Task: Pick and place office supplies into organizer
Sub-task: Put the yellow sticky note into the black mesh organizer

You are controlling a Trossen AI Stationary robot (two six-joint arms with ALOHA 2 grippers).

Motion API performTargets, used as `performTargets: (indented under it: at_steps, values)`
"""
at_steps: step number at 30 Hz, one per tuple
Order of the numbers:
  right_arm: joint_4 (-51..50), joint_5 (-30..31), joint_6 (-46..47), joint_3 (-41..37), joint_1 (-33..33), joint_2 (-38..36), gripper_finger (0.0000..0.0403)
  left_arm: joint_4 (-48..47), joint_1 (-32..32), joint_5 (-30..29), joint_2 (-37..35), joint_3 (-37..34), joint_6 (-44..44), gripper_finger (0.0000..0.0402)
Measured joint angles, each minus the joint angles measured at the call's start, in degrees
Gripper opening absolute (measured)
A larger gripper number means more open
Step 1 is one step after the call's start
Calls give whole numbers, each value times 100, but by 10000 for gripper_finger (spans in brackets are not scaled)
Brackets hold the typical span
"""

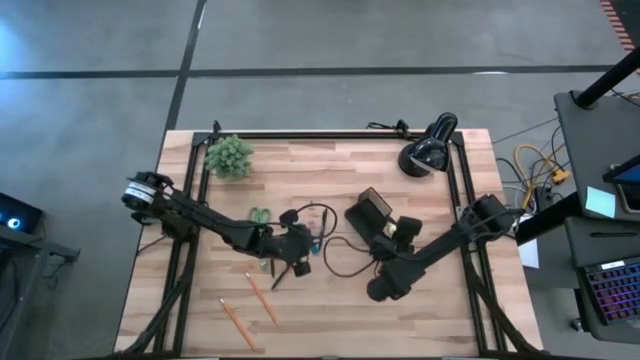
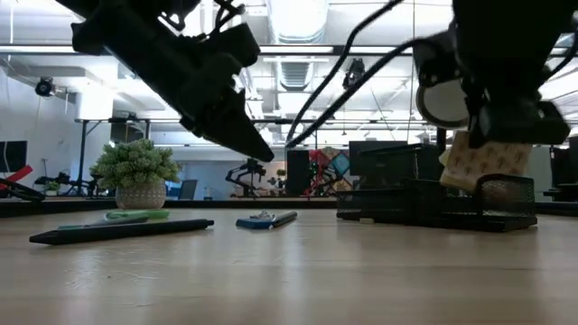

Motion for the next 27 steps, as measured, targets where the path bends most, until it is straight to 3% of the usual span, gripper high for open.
performTargets:
  at_steps: [10, 20, 27]
  values:
    - [1181, -417, -127, -283, -368, -2, 29, -36, -1, 73, 157, -28, -37, 44]
    - [2029, -883, -212, -381, -390, -5, 57, -17, 0, 156, 177, -33, -39, 44]
    - [2562, -991, 92, -376, -394, -4, 58, -27, -4, 603, 177, -33, -45, 44]
